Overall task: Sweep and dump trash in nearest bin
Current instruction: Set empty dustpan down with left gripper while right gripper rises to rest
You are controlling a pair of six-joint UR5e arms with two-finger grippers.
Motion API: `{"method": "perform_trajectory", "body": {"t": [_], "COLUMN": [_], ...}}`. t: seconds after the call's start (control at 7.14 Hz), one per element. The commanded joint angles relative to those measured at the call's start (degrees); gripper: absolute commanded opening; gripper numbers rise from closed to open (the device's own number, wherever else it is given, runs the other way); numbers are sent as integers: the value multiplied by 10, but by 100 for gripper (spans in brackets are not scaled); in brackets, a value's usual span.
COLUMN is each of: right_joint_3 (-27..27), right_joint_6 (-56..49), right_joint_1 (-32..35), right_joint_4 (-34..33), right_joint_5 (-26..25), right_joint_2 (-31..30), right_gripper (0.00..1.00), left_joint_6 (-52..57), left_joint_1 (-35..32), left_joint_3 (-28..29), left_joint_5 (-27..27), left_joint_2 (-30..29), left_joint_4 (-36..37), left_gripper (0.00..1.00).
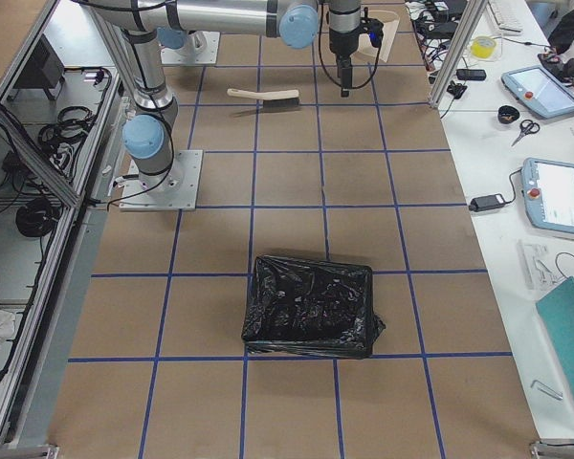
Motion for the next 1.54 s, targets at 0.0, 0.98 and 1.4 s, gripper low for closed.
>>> {"method": "perform_trajectory", "body": {"t": [0.0, 0.98, 1.4], "right_joint_3": [17, 25, 32], "right_joint_6": [-4, -7, -8], "right_joint_1": [23, 23, 23], "right_joint_4": [-1, 10, 11], "right_joint_5": [-8, -25, -32], "right_joint_2": [-4, -13, -20], "right_gripper": [100, 100, 100], "left_joint_6": [-47, -160, -156], "left_joint_1": [-30, -86, -89], "left_joint_3": [2, 7, 7], "left_joint_5": [-41, -94, -94], "left_joint_2": [-32, -75, -82], "left_joint_4": [4, 18, 28], "left_gripper": [0, 0, 0]}}
